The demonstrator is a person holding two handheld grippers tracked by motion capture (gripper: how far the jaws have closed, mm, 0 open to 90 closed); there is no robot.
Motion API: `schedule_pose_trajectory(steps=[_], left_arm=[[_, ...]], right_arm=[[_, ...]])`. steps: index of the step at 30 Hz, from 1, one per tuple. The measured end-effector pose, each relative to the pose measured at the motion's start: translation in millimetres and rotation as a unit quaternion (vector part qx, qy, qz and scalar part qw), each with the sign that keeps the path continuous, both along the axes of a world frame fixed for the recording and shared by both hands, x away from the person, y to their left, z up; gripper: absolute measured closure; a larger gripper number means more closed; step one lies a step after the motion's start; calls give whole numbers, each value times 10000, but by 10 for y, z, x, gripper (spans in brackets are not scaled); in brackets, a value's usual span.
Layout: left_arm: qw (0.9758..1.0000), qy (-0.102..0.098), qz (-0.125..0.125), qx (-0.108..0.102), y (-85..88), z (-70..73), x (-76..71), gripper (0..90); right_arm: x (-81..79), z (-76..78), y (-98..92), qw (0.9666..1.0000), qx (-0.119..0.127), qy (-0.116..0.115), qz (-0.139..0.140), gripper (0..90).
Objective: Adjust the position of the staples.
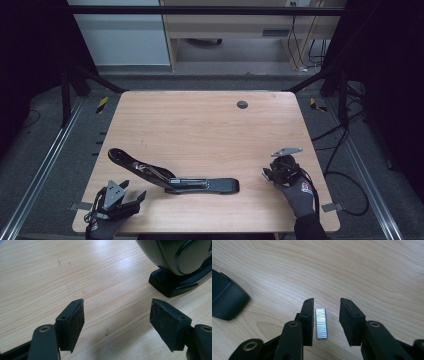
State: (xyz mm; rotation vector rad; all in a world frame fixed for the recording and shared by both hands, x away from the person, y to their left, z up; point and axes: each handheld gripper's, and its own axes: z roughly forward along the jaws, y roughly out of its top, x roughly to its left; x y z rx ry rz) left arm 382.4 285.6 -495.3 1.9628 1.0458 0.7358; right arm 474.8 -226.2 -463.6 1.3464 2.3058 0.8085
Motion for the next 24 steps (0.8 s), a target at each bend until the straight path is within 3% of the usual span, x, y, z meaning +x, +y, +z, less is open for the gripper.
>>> schedule_pose_trajectory(steps=[2, 10, 24], left_arm=[[10000, -4, 3, -7, 2, 0, -1, 272], [10000, 4, 22, -21, 8, 0, -1, 272], [10000, 11, -2, 40, -11, 1, -1, 272]], right_arm=[[-11, -1, 7, 10000, 57, 12, -17, 689], [-7, -64, 15, 9998, -142, -15, 117, 708], [21, -85, 38, 9992, -138, 307, 200, 721]])
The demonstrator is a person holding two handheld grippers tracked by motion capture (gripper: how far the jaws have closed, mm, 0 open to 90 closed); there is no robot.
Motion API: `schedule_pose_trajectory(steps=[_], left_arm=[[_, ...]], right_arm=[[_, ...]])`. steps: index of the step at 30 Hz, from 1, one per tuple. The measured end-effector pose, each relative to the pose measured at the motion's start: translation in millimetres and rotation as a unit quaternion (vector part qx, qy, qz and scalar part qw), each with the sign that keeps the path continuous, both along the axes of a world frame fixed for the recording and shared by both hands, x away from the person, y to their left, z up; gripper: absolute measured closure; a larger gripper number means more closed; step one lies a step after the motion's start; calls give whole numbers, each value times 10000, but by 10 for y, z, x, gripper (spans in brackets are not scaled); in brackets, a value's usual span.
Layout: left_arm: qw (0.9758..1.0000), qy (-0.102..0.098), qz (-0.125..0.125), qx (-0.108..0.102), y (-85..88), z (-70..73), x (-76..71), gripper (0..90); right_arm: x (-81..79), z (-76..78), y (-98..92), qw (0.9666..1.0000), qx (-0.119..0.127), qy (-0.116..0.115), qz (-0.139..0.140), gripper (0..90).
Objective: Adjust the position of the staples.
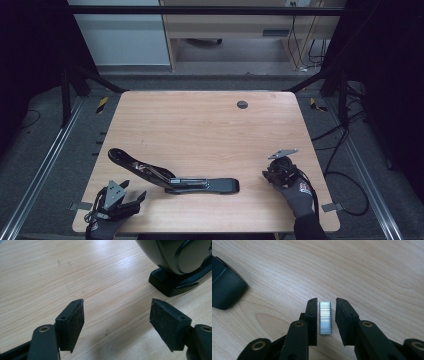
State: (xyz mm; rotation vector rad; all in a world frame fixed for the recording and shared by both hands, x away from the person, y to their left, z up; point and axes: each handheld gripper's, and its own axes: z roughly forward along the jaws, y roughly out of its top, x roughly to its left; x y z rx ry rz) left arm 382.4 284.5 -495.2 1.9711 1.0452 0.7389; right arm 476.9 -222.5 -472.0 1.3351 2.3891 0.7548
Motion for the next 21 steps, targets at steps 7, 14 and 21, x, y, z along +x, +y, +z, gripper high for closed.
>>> schedule_pose_trajectory(steps=[7, 14, 21], left_arm=[[10000, 16, -4, 3, 2, -4, 3, 271], [10000, 31, -7, 10, 1, -6, 5, 271], [10000, 31, -8, 11, 1, -6, 4, 271]], right_arm=[[23, -19, -3, 10000, -24, 83, -12, 731], [45, -37, 11, 9999, -108, 97, 46, 747], [56, -45, 20, 9998, -116, 180, 40, 767]])
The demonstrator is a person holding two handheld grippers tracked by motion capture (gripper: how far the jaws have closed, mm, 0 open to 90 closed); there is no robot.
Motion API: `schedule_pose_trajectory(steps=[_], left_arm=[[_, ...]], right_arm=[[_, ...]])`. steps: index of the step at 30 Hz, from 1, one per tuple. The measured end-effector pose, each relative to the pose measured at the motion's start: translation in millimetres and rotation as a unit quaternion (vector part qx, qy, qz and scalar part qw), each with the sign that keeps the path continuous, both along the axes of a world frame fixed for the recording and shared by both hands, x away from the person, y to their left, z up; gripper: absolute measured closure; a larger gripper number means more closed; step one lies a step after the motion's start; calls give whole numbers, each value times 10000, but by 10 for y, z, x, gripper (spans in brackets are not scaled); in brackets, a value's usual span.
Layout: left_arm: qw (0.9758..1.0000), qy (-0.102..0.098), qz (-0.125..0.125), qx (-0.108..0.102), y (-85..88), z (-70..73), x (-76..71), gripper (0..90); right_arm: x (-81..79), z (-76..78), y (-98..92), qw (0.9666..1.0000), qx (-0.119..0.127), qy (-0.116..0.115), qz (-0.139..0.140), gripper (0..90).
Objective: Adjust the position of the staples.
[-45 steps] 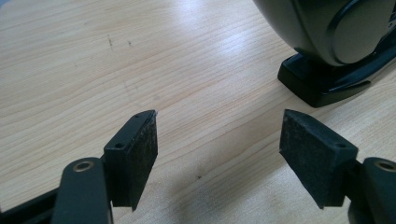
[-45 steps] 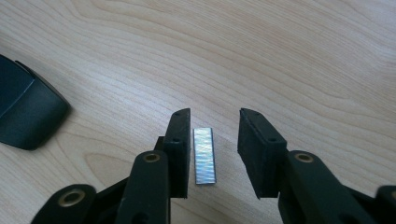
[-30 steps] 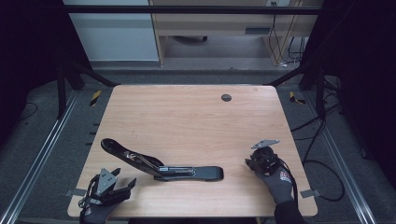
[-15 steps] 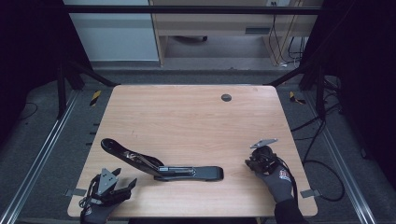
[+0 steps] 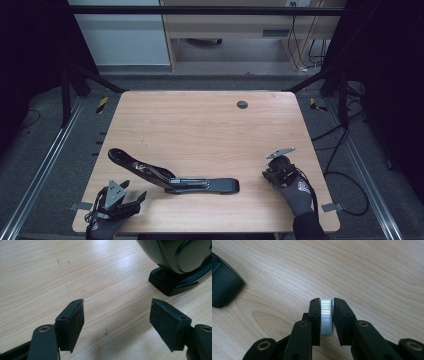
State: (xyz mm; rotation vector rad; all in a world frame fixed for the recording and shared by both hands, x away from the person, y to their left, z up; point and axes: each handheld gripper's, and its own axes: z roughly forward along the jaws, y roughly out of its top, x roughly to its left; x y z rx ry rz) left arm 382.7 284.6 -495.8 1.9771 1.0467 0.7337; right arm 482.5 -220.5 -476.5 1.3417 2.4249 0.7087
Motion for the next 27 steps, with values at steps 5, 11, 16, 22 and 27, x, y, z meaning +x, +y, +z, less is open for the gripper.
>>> schedule_pose_trajectory(steps=[5, 11, 16, 22, 27], left_arm=[[10000, -1, 4, -2, 3, 1, 0, 272], [10000, 0, 2, -1, 1, 1, -1, 272], [10000, 4, 4, 1, 1, 0, 0, 272], [10000, 7, 2, 4, 0, 0, 0, 272], [10000, 9, -1, 5, 0, -1, 1, 271]], right_arm=[[3, -10, 0, 10000, 17, 40, -13, 776], [-30, 35, -1, 9999, 142, 16, 28, 777], [-76, 120, -2, 9988, 287, -226, 334, 778], [-104, 212, 12, 9969, 343, -380, 592, 778], [-127, 286, 44, 9950, 441, -472, 761, 779]])
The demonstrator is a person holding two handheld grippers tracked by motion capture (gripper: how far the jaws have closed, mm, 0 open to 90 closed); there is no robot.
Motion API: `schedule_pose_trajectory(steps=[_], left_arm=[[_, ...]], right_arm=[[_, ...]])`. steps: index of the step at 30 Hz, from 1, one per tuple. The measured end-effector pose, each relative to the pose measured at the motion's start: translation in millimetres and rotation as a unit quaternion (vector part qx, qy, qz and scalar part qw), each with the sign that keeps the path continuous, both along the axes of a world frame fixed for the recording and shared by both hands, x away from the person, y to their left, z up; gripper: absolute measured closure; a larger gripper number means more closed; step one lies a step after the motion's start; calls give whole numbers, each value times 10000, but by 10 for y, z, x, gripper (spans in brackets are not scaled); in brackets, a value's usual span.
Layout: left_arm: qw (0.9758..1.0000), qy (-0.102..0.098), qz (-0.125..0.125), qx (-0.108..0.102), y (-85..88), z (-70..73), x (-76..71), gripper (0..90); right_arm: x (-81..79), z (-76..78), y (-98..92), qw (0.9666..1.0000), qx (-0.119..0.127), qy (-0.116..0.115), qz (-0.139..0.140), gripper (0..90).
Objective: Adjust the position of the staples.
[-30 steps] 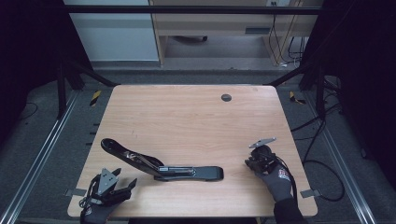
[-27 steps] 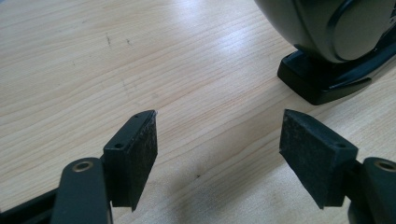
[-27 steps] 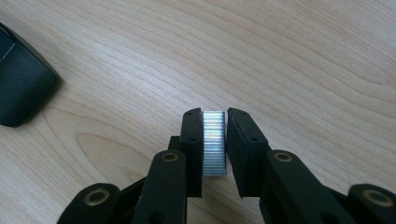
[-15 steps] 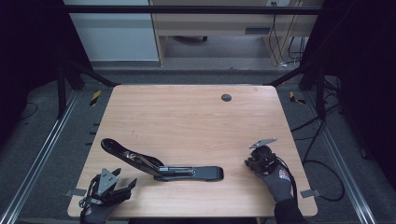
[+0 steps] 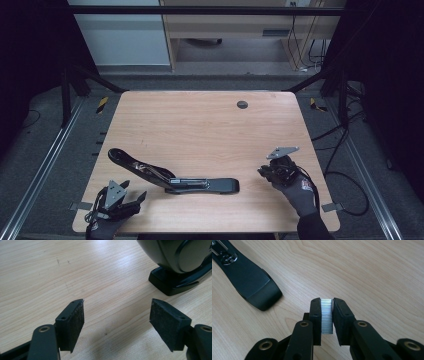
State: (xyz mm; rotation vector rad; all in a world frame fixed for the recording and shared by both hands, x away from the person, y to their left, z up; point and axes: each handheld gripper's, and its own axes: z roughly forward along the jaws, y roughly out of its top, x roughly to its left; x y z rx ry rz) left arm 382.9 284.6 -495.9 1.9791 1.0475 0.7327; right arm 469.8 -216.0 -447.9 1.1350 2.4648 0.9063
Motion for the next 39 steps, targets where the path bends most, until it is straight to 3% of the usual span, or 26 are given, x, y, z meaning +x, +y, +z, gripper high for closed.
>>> schedule_pose_trajectory(steps=[13, 27, 39], left_arm=[[10000, 20, -12, 13, -5, -5, 3, 272], [10000, 48, -17, -9, 10, -18, 17, 273], [10000, 46, -22, 2, 14, -18, 29, 273]], right_arm=[[-30, 218, 74, 9977, 199, -317, 559, 779], [-25, 403, 205, 9937, 348, -468, 958, 779], [-4, 539, 327, 9894, 281, -502, 1330, 779]])
